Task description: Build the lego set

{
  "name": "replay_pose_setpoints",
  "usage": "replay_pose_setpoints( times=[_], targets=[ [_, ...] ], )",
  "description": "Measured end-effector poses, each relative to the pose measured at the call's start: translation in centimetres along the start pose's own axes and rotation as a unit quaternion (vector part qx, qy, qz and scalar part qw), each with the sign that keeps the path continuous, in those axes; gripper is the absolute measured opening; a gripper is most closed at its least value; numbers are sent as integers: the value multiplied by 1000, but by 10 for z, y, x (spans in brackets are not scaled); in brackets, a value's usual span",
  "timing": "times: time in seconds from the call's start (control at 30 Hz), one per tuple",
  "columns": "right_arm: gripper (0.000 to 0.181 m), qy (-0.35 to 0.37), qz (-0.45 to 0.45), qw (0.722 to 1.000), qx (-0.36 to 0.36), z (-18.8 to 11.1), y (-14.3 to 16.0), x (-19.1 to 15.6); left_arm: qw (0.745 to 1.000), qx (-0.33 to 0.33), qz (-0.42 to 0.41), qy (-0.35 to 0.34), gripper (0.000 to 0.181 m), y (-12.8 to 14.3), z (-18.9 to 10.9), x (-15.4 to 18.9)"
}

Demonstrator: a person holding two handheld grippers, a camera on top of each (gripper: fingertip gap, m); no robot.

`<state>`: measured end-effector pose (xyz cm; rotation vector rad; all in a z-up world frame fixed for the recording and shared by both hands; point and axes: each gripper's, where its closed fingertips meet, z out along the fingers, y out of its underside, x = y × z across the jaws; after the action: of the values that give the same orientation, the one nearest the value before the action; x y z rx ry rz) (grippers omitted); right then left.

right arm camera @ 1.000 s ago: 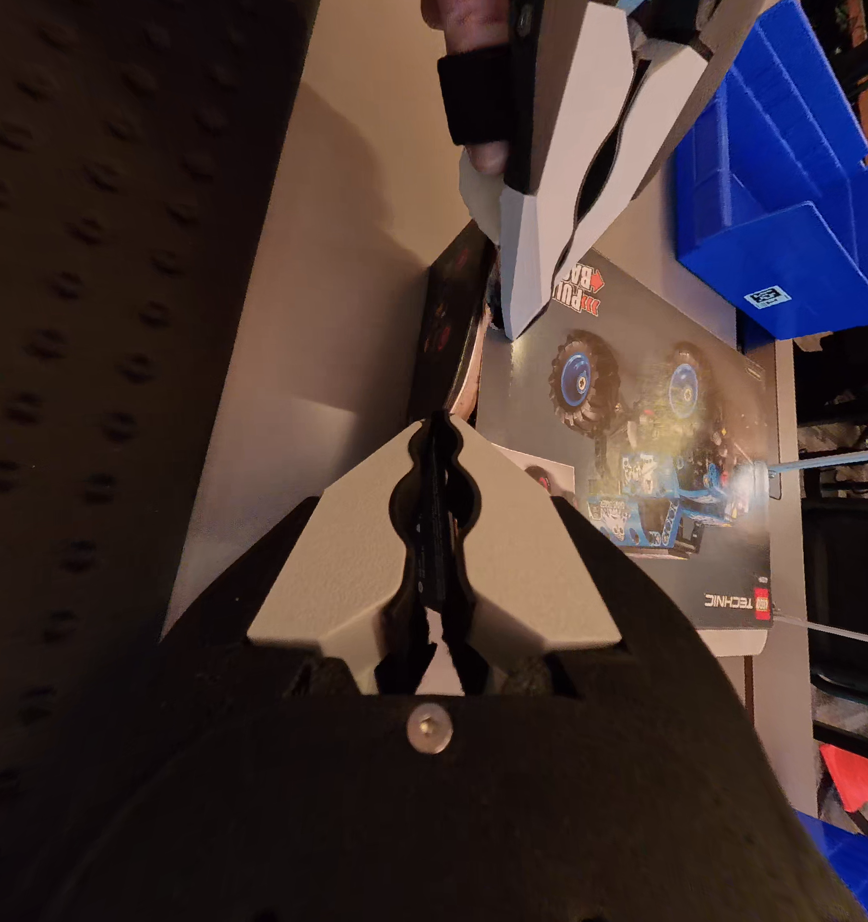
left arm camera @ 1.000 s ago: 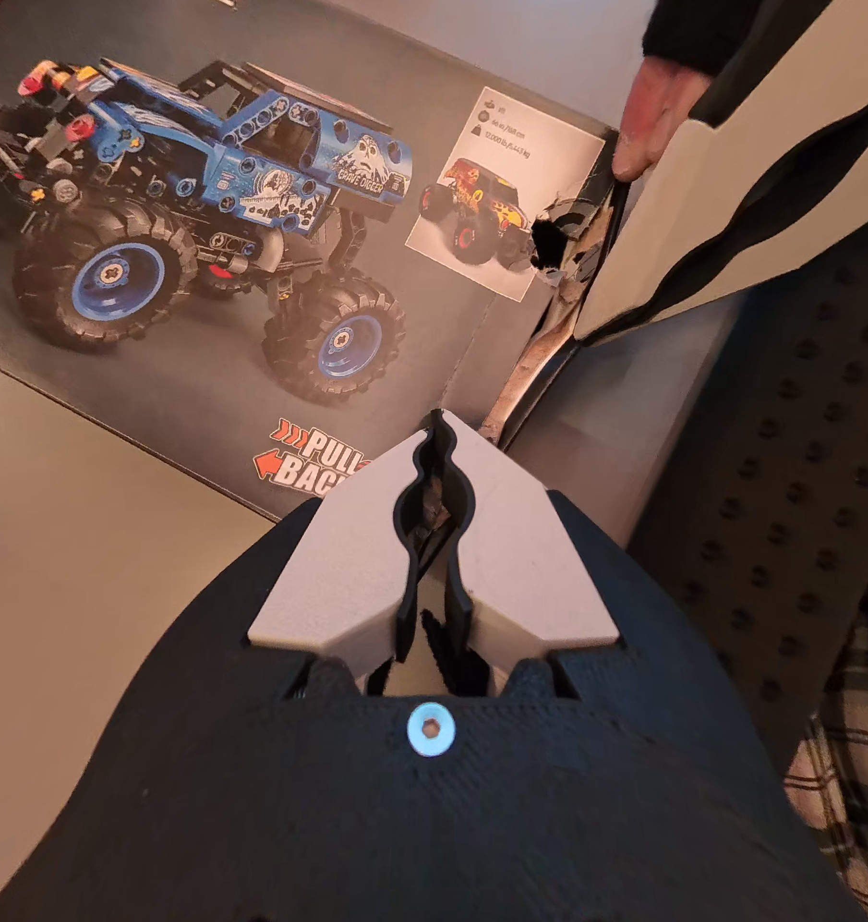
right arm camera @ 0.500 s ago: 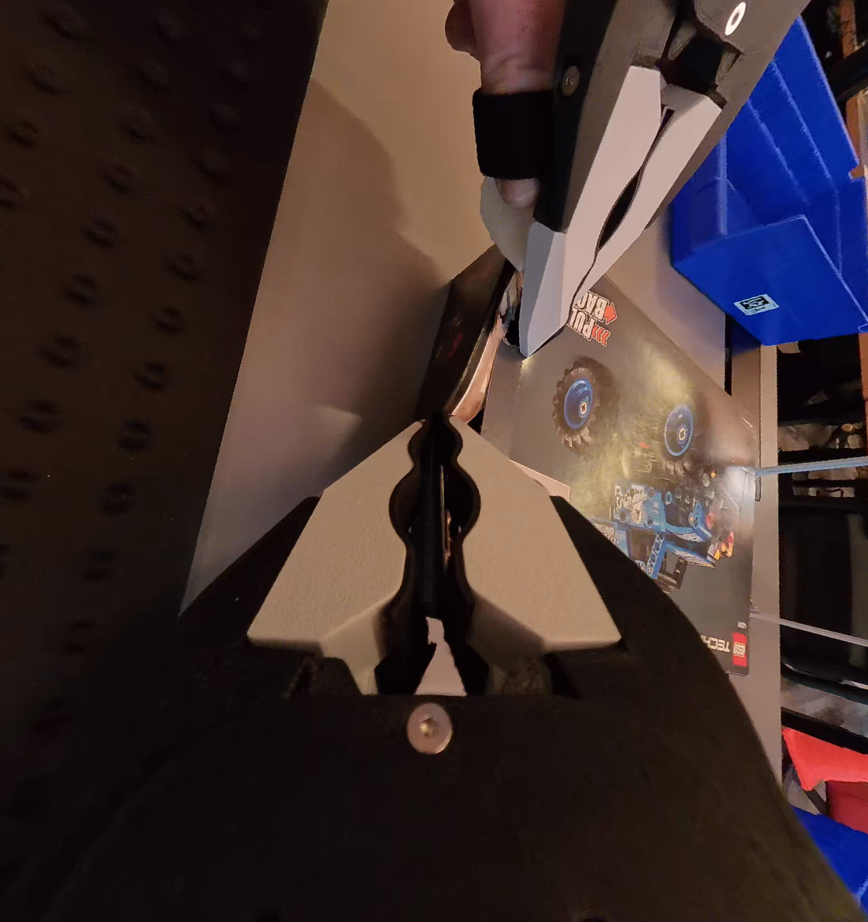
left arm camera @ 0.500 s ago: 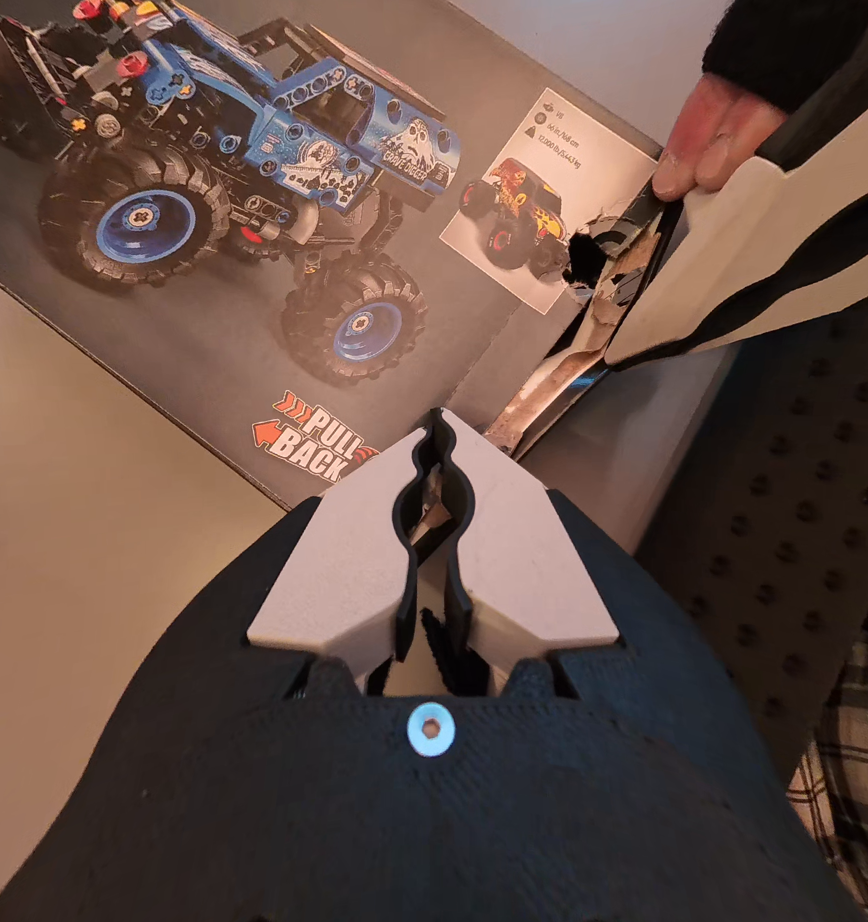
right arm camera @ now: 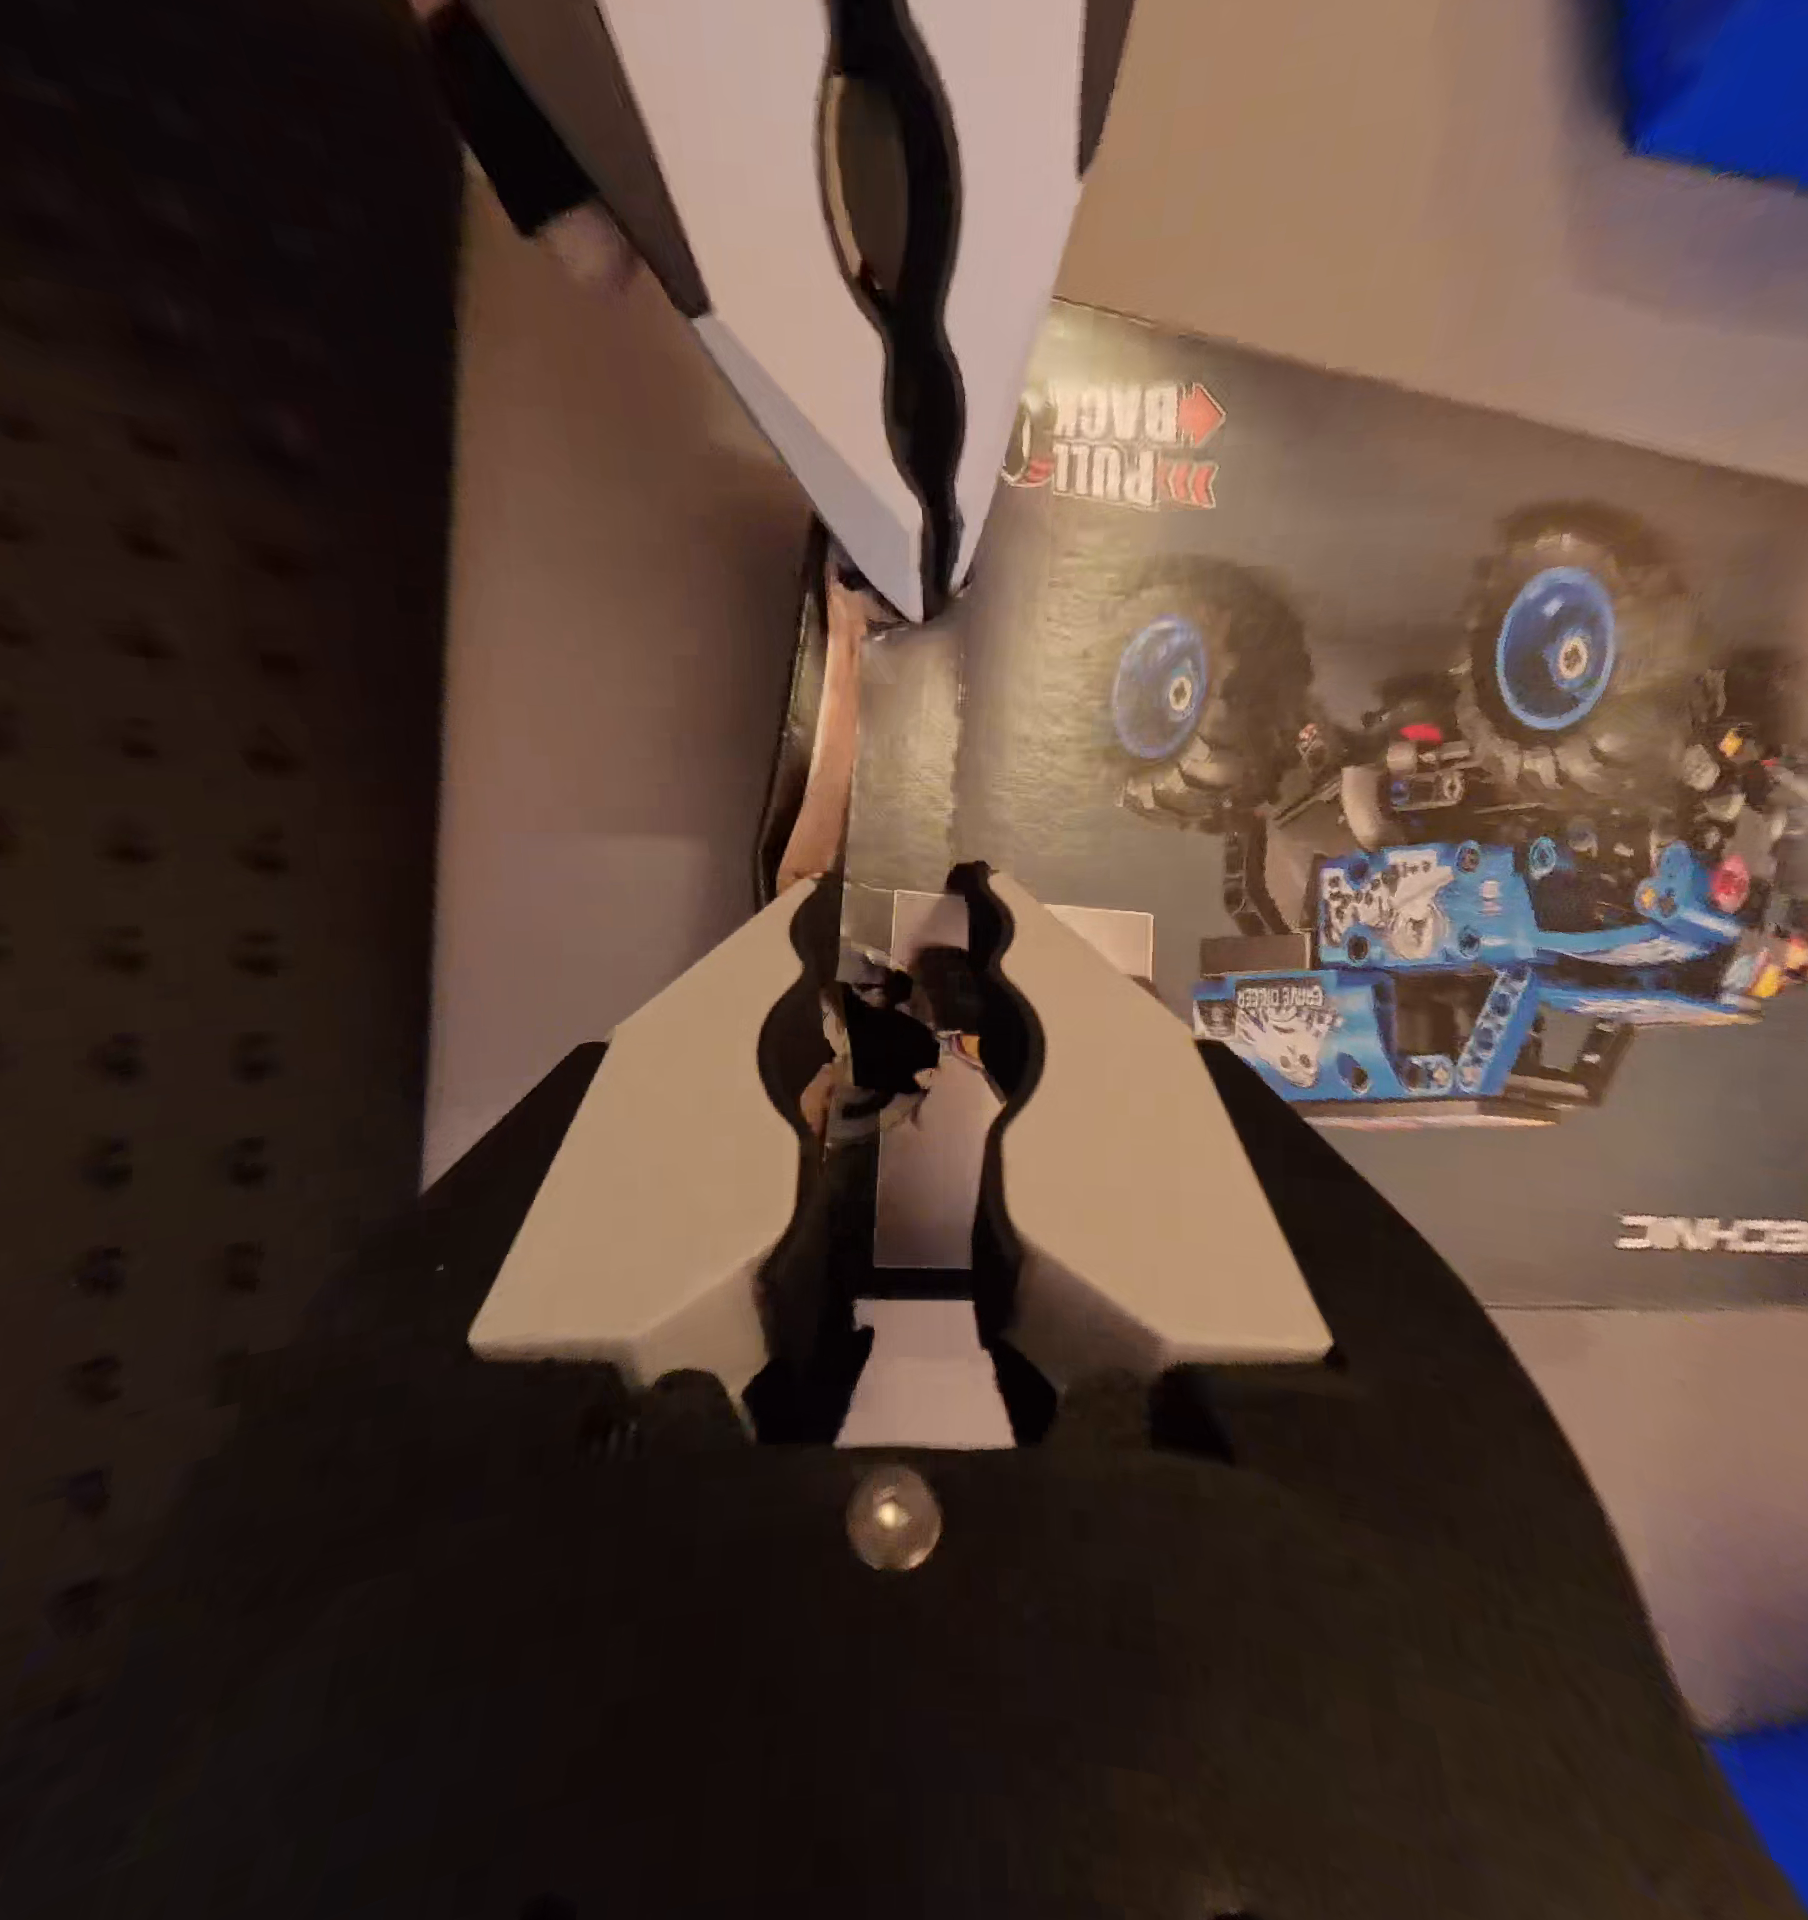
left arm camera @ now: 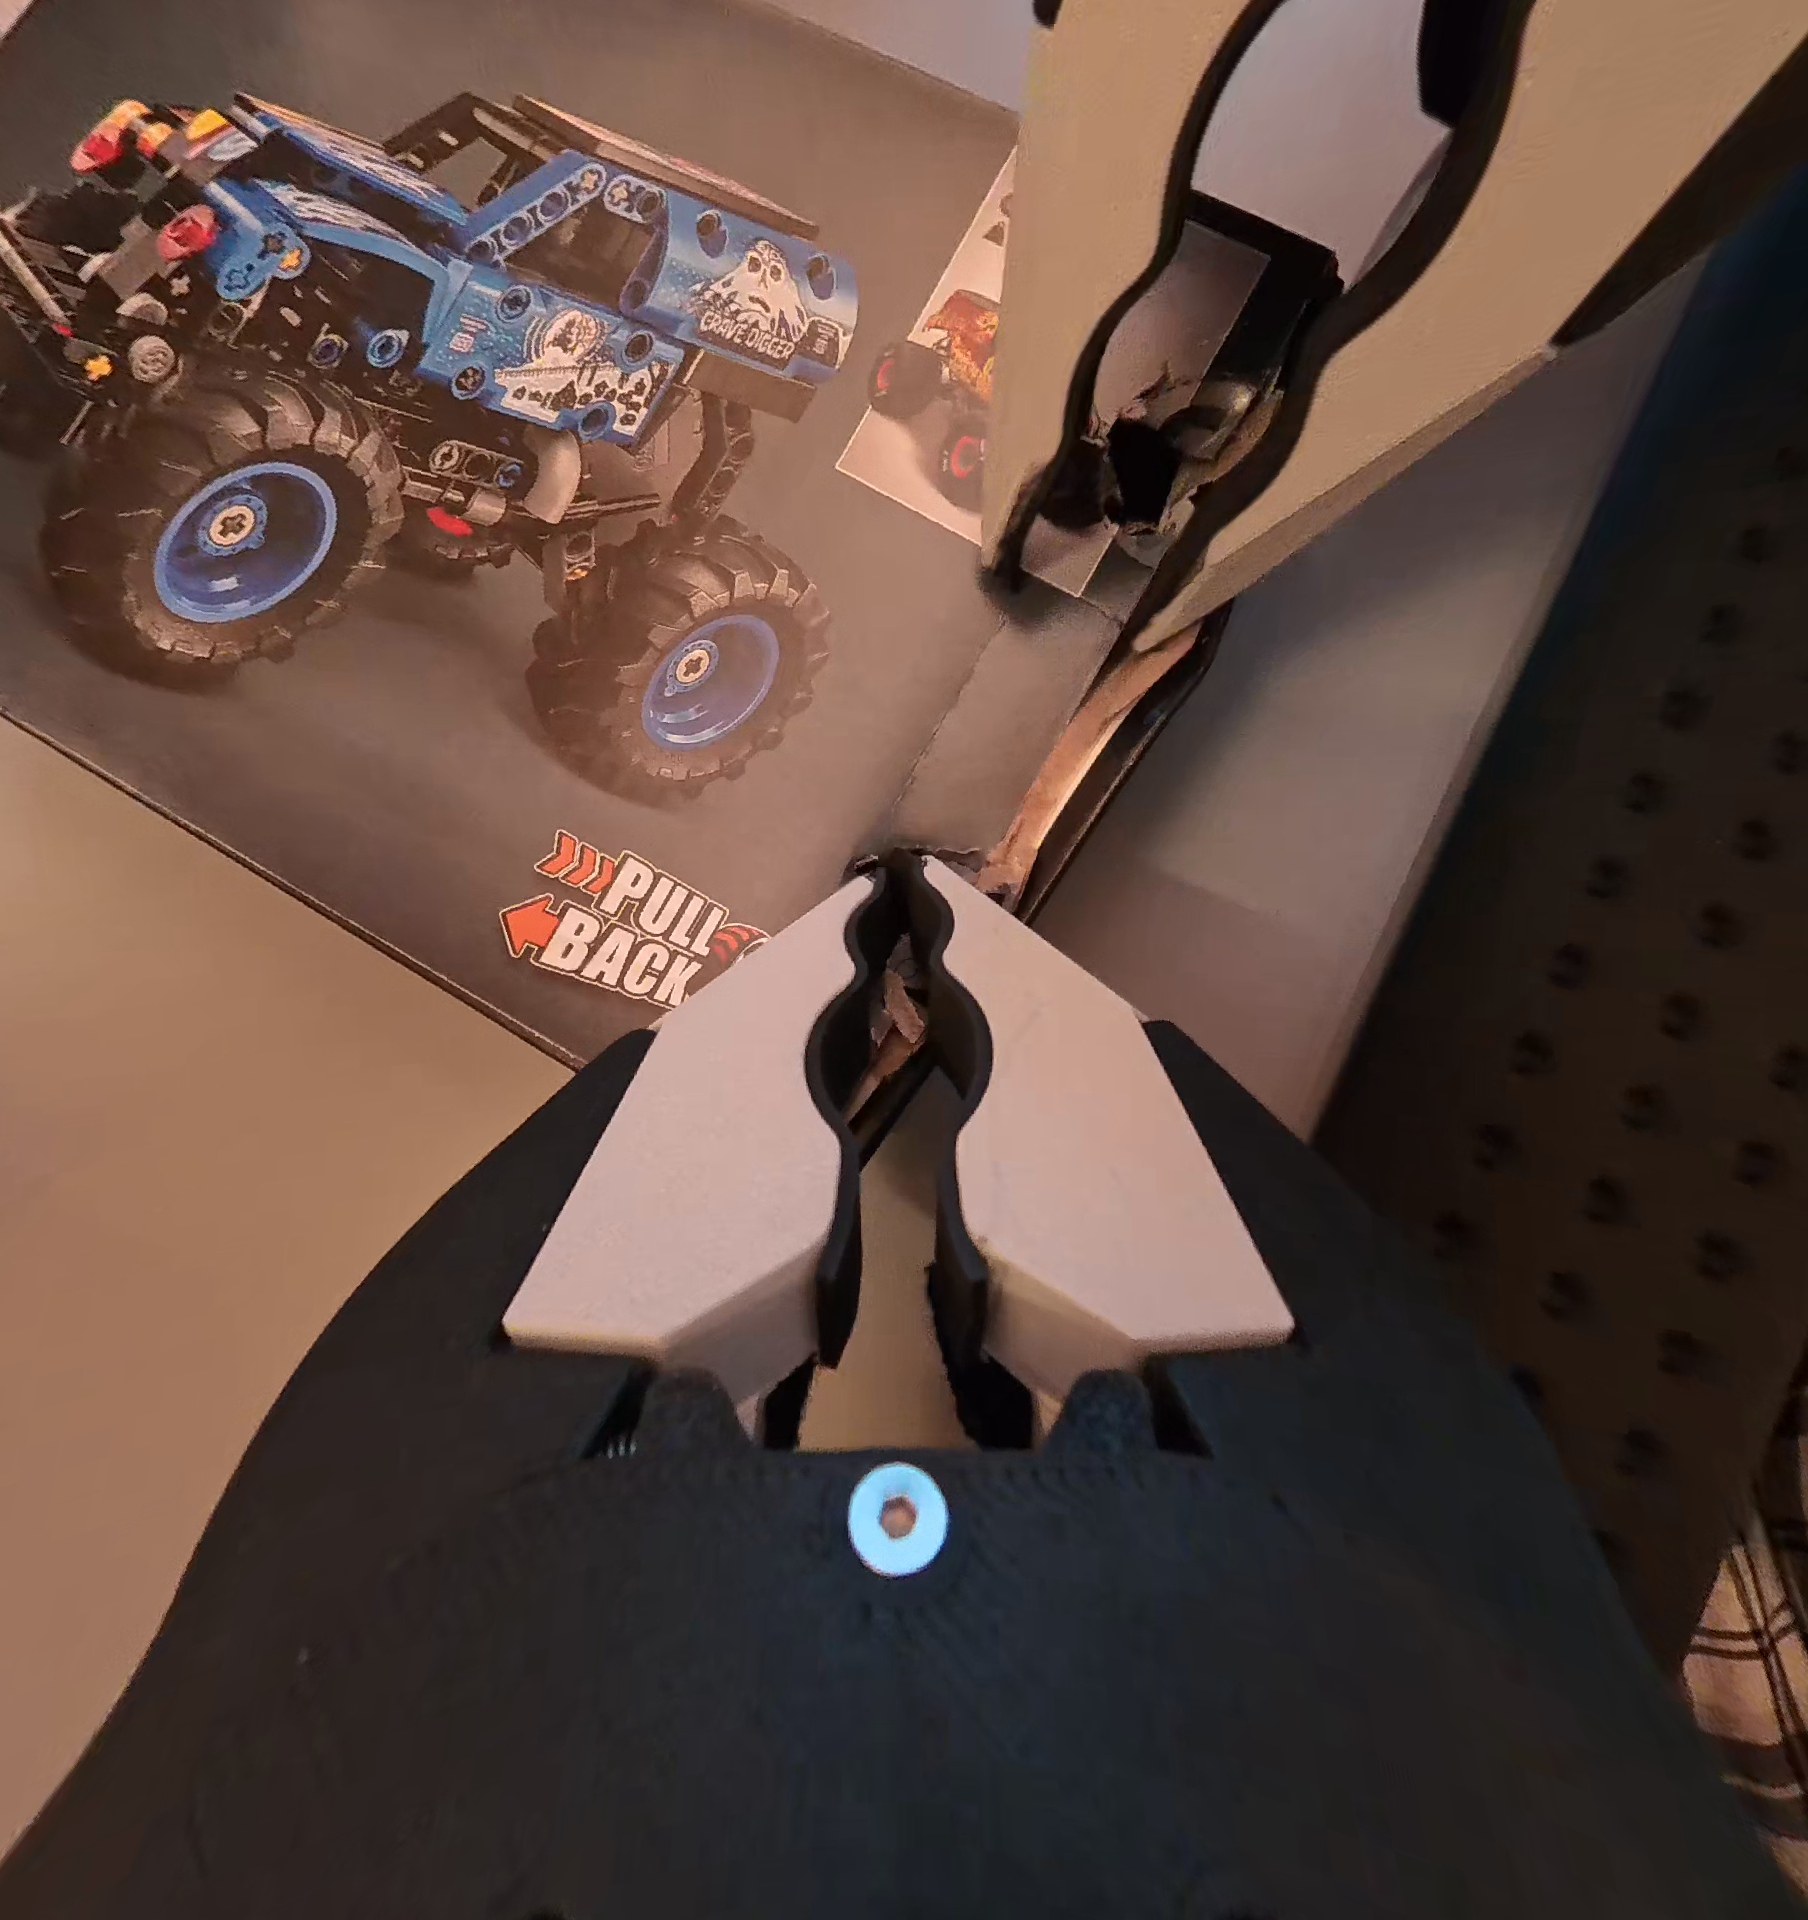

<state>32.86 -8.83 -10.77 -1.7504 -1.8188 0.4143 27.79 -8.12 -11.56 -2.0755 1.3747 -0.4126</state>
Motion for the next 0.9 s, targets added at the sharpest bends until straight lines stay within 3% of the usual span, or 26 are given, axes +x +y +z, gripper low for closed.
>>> replay_pose_setpoints(
  times=[0.33, 0.57, 0.9],
  targets=[
    [29, 34, -44, 996, -74, 14, 3, 2, 997, -63, 33, 19, 0, 7, 4, 5],
    [43, 33, -36, 997, -65, 24, 3, 6, 994, -90, 51, 43, 0, 10, 5, 9],
    [50, 62, -36, 996, -49, 31, 2, 10, 990, -58, 101, -74, 2, 6, 7, 0]
  ],
)
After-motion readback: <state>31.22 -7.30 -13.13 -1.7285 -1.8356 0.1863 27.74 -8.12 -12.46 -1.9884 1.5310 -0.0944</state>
